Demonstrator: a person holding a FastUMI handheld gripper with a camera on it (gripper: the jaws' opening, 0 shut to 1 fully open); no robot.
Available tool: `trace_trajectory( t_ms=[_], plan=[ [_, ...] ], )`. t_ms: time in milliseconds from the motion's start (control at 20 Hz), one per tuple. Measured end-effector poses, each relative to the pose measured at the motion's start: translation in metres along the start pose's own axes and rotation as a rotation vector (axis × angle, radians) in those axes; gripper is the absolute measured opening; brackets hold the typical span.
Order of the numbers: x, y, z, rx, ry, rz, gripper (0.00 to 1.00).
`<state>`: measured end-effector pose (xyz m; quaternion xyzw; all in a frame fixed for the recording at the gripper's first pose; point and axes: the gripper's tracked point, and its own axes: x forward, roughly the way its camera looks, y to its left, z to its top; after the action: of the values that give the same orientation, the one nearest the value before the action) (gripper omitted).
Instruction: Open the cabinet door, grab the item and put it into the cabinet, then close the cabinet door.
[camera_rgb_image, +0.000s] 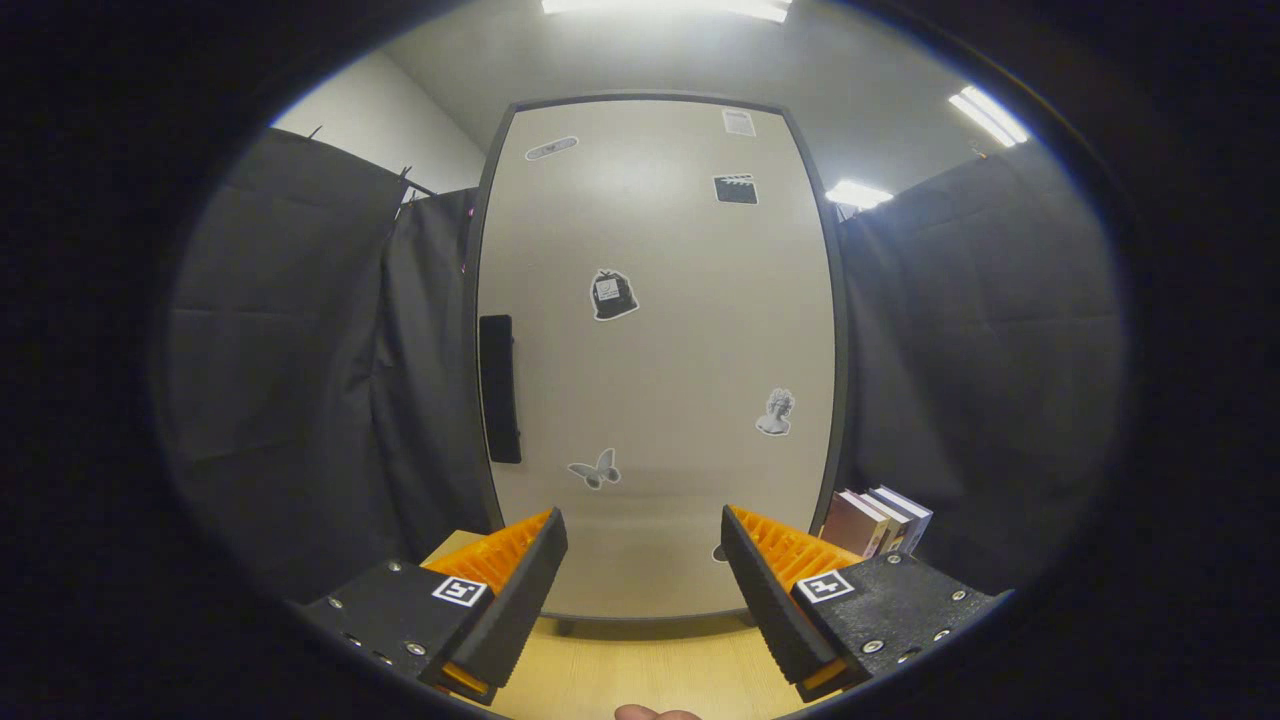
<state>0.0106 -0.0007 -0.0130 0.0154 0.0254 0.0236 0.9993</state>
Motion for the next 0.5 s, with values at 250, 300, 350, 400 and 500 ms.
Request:
trace_trajectory(
  t_ms=[250, 300, 350, 400, 500],
  plan=[
    [0.006, -0.002, -0.002, -0.003, 0.001, 0.008, 0.96],
    [0.006, -0.002, -0.003, -0.002, 0.003, 0.008, 0.96],
    [0.007, -0.002, -0.004, -0.001, 0.005, 0.012, 0.96],
    [0.008, -0.002, -0.004, -0.002, 0.008, 0.014, 0.96],
    [0.011, -0.001, -0.006, -0.01, 0.011, 0.02, 0.96]
  ],
)
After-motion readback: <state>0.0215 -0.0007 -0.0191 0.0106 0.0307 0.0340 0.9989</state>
